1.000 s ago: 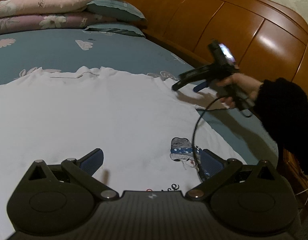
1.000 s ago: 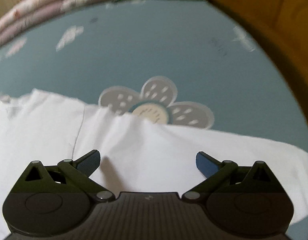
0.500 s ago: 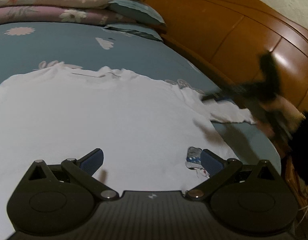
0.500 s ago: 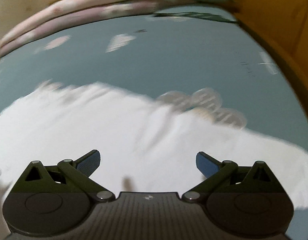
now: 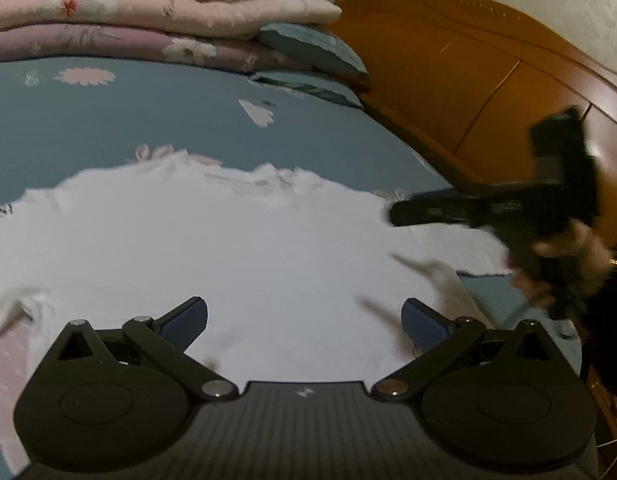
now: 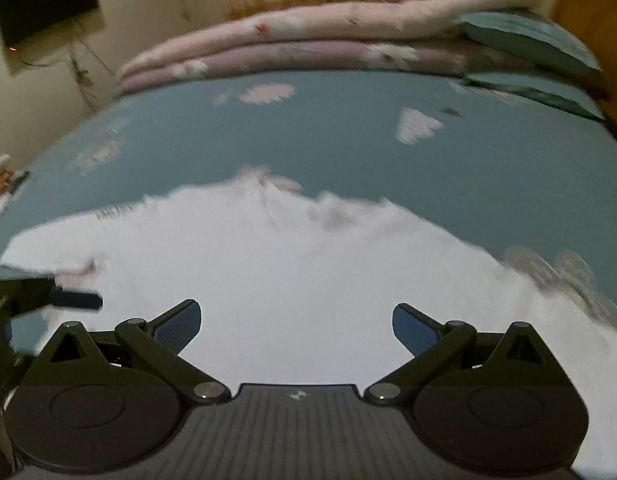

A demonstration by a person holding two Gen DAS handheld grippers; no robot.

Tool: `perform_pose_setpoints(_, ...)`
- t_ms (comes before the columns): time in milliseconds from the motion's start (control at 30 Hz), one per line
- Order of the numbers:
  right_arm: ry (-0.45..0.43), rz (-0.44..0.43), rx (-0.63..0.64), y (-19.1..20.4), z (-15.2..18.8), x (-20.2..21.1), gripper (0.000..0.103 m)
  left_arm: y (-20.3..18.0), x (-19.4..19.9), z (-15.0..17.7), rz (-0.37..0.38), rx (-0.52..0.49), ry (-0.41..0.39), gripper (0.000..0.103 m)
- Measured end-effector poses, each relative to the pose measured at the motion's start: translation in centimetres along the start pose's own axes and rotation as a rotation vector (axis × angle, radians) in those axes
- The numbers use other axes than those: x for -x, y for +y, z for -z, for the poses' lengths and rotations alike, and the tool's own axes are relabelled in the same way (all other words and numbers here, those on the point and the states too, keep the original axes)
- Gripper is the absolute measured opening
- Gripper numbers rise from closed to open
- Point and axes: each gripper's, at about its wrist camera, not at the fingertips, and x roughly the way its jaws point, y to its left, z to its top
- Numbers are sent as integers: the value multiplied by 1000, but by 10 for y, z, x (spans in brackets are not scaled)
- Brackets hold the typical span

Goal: Fold clothes

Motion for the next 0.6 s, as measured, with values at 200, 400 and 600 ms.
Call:
perform_pose_setpoints(200,28,-90,131,16,-24,-83,103,36,13,-12,-69,39,-59,102)
perform_pose_setpoints(400,73,1,180,15,-26,-150,103,46,7,-11,-74,72,-52,102)
perform_pose_setpoints(600,55,19,66,1,-60,-163,103,51,14,-11,-62,113,-91,102)
